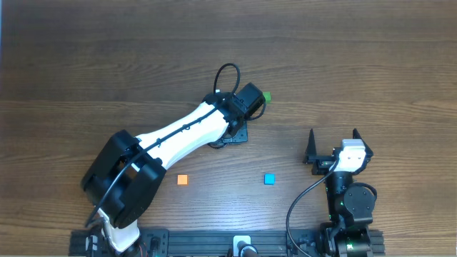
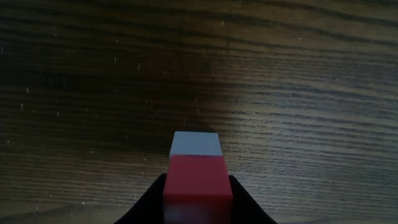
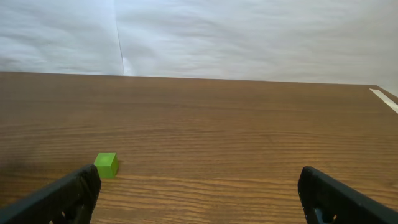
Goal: Stack Cubes
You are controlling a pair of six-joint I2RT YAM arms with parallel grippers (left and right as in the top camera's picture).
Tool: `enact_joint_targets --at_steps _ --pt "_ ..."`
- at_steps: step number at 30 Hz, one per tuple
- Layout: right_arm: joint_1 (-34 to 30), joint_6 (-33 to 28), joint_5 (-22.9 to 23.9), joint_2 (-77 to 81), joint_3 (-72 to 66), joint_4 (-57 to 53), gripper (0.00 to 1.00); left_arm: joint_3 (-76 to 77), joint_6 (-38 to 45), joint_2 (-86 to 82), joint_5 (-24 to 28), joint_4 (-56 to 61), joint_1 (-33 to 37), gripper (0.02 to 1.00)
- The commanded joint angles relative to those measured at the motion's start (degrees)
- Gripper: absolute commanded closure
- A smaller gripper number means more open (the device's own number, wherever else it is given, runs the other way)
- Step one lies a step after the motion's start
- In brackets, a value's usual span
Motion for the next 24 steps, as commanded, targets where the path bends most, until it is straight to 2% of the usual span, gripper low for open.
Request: enact_joint_targets --at_steps 1,2,6,8,12,13,19,24 --pt "-0.42 -0.22 -0.5 -0.37 -0.44 -0.04 0.007 -0.31 -0.68 1.64 0.39 -0.04 -0.07 0.842" --pt "-0.42 -0.22 -0.5 -0.37 -0.44 -0.04 0.007 -0.31 -0.7 1.68 0.39 -0.04 -0.07 0.752" --pt "-0.42 -0.22 -0.5 -0.37 -0.44 -0.04 0.007 -0.31 -0.7 1.7 0.39 -0.07 -0.07 0.56" --pt "-0.42 -0.22 -0.5 -0.37 -0.44 -0.04 0.009 -0.31 -0.68 1.7 0.39 -0.07 -0.07 0.323" --pt "-0.42 -0.22 -0.5 -0.37 -0.44 -0.04 0.007 -0.31 -0.68 1.7 0.37 -0.07 -0.07 0.051" --pt "-0.42 -0.22 -0.5 -0.37 -0.44 -0.04 0.009 -0.31 -0.68 1.7 0.37 -0.04 -0.07 0.02" --pt "-0.42 -0.22 -0.5 -0.37 -0.44 -0.04 0.009 -0.31 -0.63 -0.55 -0.33 -0.22 0.57 0.018" --pt "-0.42 -0.22 -0.5 -0.37 -0.44 -0.04 0.007 -0.31 -0.57 -10.78 -1.4 -2.84 1.25 0.02"
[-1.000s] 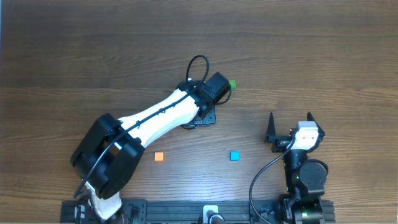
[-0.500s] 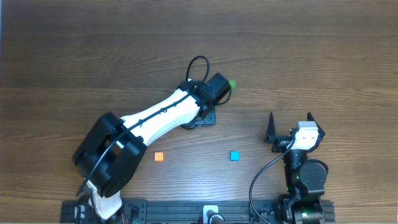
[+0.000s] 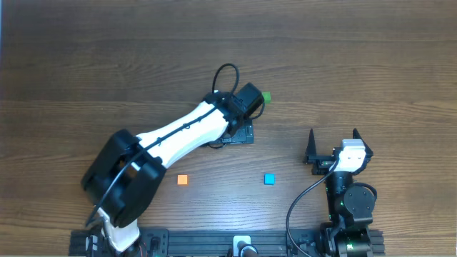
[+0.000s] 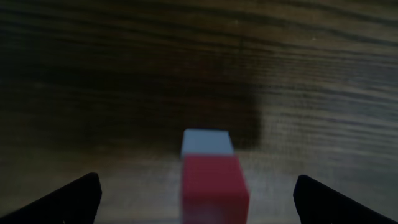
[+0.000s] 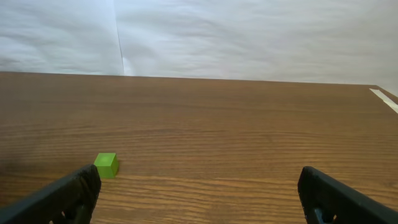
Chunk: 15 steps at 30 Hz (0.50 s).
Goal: Stack Cubes
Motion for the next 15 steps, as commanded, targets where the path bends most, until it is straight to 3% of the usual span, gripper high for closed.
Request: enact_joint_targets --at_steps 1,9,15 --pt "-0.42 -0.24 -0.48 -0.35 -0.44 -0.04 0.009 -0.28 0.04 -12.52 -1.51 -2.62 0.74 0.02" --pt "-0.42 -0.24 -0.48 -0.35 -0.44 -0.04 0.007 -1.4 -2.05 -30.49 -6.36 -19.76 -2.49 0.023" --pt "-0.42 -0.24 -0.48 -0.35 -0.44 -0.04 0.014 -15.5 -6.16 -42.32 -5.46 -20.55 -3.34 0.04"
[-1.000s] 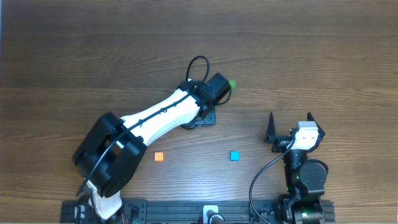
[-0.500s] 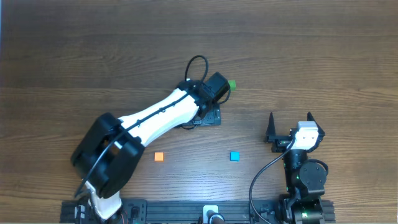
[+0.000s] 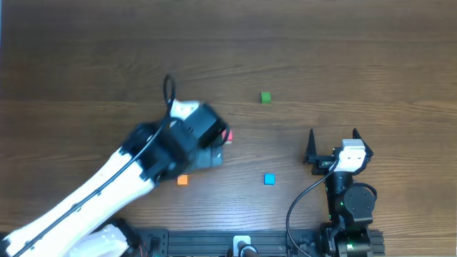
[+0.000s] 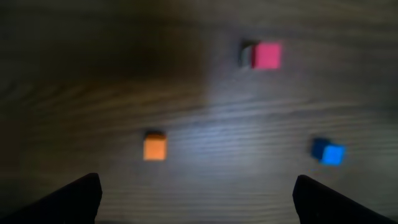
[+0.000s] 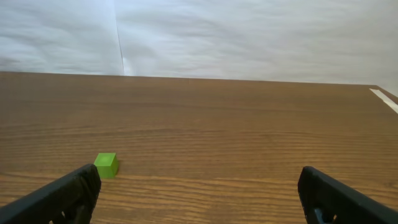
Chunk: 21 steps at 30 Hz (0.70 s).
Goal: Stack Cubes
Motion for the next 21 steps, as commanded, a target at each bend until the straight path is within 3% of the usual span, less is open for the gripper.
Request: enact_joint_targets --at_steps 1,10,21 --pt "-0.42 -0.24 -0.48 -0.35 -0.44 -0.04 0.009 -16.74 -4.26 -10.8 0.74 2.95 0.81 0.047" --pt "-0.42 -0.24 -0.5 -0.35 -0.44 -0.04 0.007 -31.74 -4.26 -14.16 3.28 14.69 2.64 0.066" --pt "-0.42 -0.24 -0.5 -0.35 -0.44 -0.04 0.007 -34.23 -4.02 -6.45 3.45 22.4 2.64 0.095"
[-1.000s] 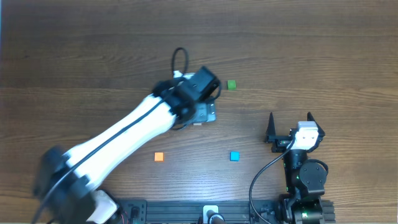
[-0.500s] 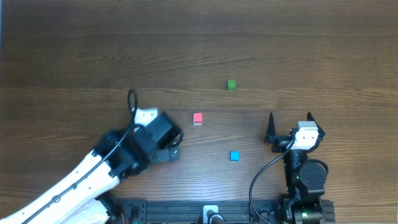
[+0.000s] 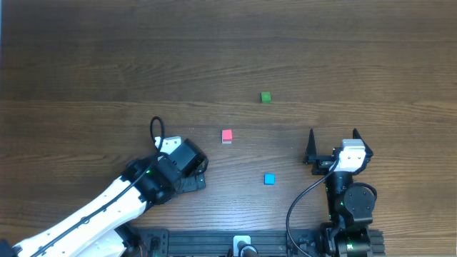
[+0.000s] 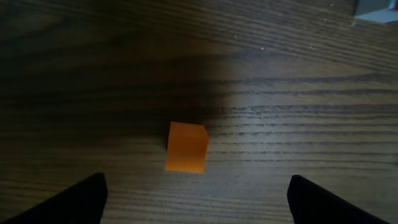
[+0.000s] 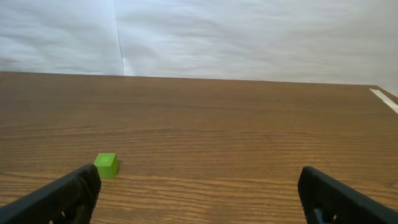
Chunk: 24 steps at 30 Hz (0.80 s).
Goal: Stack Cubes
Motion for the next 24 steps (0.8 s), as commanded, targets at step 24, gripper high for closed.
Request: enact_joint_targets --at_steps 24 --pt "-0.42 -0.22 -0.48 -0.37 -0.44 -0.04 0.007 -5.53 -0.42 7.91 0.98 7.48 0.28 0.207"
